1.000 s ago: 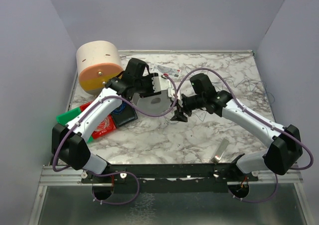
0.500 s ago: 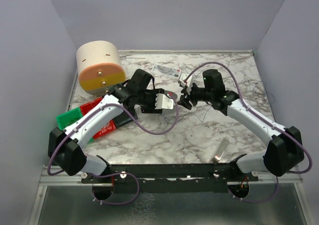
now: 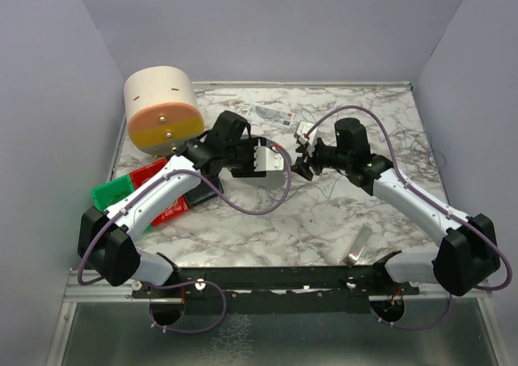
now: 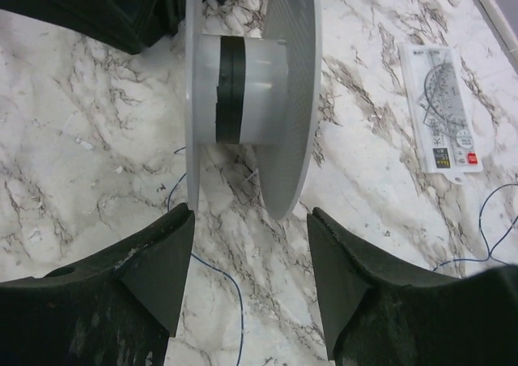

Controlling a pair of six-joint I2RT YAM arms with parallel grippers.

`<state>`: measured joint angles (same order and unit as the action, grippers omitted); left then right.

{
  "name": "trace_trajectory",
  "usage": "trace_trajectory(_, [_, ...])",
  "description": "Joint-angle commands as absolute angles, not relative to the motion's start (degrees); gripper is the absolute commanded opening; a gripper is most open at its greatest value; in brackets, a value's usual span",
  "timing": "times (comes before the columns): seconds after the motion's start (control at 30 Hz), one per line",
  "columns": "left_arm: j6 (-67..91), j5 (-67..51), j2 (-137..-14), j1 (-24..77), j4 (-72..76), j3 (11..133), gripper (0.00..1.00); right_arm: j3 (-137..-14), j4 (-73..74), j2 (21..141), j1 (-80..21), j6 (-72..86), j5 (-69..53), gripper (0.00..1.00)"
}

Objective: Wrap the cables
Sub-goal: Pick up the cable at the center of the board.

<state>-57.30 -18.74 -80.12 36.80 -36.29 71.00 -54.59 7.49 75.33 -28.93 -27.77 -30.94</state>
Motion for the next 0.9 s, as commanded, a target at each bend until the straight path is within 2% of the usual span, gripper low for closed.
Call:
trace_trajectory(0.0, [-53.5,-15.2,-80.2,36.4,-30.1,69.5,0.59,-53.2,10.2,72.6,-29.2,-31.7,-35.8,0.63])
trace_trajectory(0.1, [-51.8,-16.3,-79.9,35.9,-29.0,70.0,0.61,-54.6,17.6,73.0,-29.2,-36.3,-41.5,0.67])
trace_trajectory(0.23, [-49.2,-19.6,-79.2,34.3,-28.9,71.5,0.63,-52.7,18.7,74.0,-29.8,-37.7,-42.1,0.68])
trace_trajectory(0.27, [-48.7,-20.1,-79.0,34.0,-28.7,71.8,0.67,-52.2,18.7,74.2,-30.1,-38.0,-42.3,0.68])
trace_trajectory(0.37, [-46.3,-20.8,-78.2,32.6,-27.1,71.9,0.72,-51.1,18.9,74.6,-31.6,-38.5,-43.9,0.69])
trace_trajectory(0.4, [-45.8,-20.9,-77.9,32.2,-26.7,71.7,0.94,-50.7,18.8,74.6,-32.4,-38.6,-44.1,0.69])
trace_trajectory(0.43, [-45.3,-21.0,-77.6,31.7,-26.3,71.4,0.98,-50.3,18.5,74.7,-33.2,-38.7,-44.4,0.69])
trace_trajectory(0.6, [-41.6,-20.6,-74.7,28.1,-22.9,70.0,0.99,-48.1,12.4,77.4,-38.0,-35.6,-40.2,0.70])
trace_trajectory(0.87, [-37.9,-13.3,-67.9,23.8,-18.5,63.2,0.99,-50.0,1.2,88.5,-41.8,-25.0,-25.0,0.67])
